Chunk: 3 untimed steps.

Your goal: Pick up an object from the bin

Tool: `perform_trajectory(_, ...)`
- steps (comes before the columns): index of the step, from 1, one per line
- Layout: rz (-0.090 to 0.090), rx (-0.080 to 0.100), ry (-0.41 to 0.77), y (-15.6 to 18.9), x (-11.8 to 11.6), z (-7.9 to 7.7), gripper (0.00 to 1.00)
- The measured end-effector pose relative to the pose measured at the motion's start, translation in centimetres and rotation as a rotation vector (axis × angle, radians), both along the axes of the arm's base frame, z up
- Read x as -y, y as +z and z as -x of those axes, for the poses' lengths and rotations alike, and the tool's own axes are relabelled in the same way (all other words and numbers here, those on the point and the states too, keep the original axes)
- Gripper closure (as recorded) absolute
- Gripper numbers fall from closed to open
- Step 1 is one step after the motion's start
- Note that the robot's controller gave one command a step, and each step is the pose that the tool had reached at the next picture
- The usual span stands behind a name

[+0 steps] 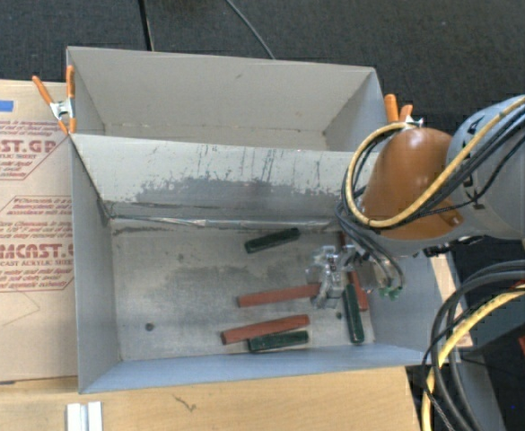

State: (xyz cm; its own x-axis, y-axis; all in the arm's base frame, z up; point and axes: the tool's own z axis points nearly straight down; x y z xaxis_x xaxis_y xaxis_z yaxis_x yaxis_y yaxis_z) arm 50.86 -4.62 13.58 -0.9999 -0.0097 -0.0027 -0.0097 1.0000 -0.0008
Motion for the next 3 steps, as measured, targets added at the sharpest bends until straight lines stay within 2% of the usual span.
perform_trajectory(1, -0.004, -0.001, 0.057, -0.9, 2.0, -0.3, 1.0)
perform_trajectory(2, -0.002, 0.0, 0.003, 11.9, -5.4, 1.3, 1.0)
perform_trajectory(3, -0.001, 0.0, 0.003, 11.9, -5.3, 1.3, 1.0)
